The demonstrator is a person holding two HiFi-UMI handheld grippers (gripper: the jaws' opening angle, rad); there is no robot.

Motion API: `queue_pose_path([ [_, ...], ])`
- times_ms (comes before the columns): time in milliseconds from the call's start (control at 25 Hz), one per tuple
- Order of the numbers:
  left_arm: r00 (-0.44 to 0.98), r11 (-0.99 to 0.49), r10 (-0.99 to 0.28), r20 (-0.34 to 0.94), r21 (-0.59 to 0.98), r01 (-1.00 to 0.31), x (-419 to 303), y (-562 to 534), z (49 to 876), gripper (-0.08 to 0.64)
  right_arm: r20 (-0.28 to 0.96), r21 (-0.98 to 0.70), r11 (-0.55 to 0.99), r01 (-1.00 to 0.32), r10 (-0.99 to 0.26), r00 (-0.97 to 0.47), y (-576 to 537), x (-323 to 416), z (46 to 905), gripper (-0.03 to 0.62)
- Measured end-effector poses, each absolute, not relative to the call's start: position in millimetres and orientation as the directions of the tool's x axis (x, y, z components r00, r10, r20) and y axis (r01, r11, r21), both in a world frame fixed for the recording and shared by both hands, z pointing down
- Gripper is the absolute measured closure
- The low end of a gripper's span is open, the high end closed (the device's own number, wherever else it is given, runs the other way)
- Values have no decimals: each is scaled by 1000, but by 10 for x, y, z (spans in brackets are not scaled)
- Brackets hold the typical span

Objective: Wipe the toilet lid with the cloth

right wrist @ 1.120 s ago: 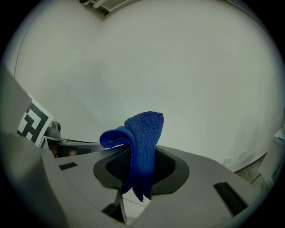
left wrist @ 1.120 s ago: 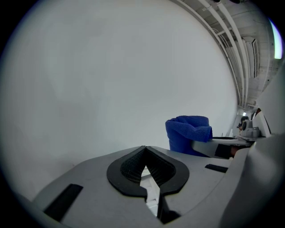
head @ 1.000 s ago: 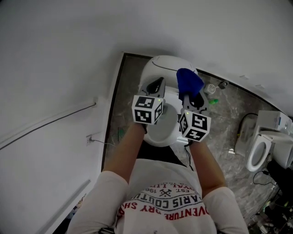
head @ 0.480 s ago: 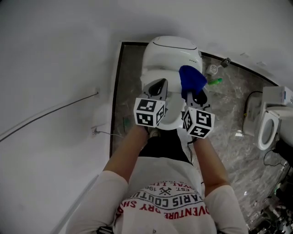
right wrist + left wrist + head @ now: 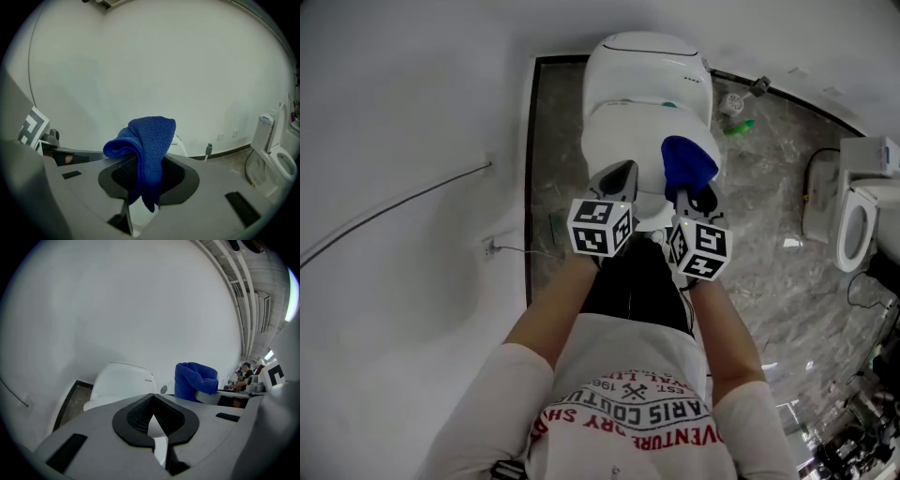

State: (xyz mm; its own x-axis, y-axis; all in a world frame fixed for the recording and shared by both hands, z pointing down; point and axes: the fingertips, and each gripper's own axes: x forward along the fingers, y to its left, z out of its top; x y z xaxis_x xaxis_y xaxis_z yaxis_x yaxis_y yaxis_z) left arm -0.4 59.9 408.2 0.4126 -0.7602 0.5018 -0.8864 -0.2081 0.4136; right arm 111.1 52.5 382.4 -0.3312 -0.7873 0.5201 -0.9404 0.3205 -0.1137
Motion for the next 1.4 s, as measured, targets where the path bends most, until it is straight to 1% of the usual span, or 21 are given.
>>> queue_pose_path([
  [120, 409, -177, -747, 525, 436, -883, 37, 759, 4250, 554, 555, -120, 314, -942, -766, -326, 670, 1182, 4001, 494],
  [320, 396, -150, -723, 566, 431, -890, 64, 1010, 4527, 554, 587, -138, 324, -936, -734, -341, 899, 1212, 4261, 494],
  [600, 366, -110, -653, 663, 395, -912, 103, 1454, 5037, 554, 638, -180, 350, -919, -670, -380, 1253, 1196, 4740, 494],
  [880, 376, -87, -611, 697, 413, -907, 145, 1822, 5522, 554, 666, -189, 375, -907, -630, -399, 1600, 1215, 5223, 494],
  [1040, 362, -77, -579, 730, 393, -916, 176, 1943, 5850, 554, 689, -201, 388, -899, -596, -412, 1727, 1225, 5548, 494],
  [1280, 323, 18, -554, 767, 399, -917, 149, 2088, 6297, 554, 705, -229, 387, -893, -566, -427, 1882, 1200, 5989, 494],
  [1400, 307, 32, -540, 783, 384, -923, 168, 2159, 6538, 554, 715, -243, 385, -890, -549, -432, 1963, 1213, 6219, 494],
])
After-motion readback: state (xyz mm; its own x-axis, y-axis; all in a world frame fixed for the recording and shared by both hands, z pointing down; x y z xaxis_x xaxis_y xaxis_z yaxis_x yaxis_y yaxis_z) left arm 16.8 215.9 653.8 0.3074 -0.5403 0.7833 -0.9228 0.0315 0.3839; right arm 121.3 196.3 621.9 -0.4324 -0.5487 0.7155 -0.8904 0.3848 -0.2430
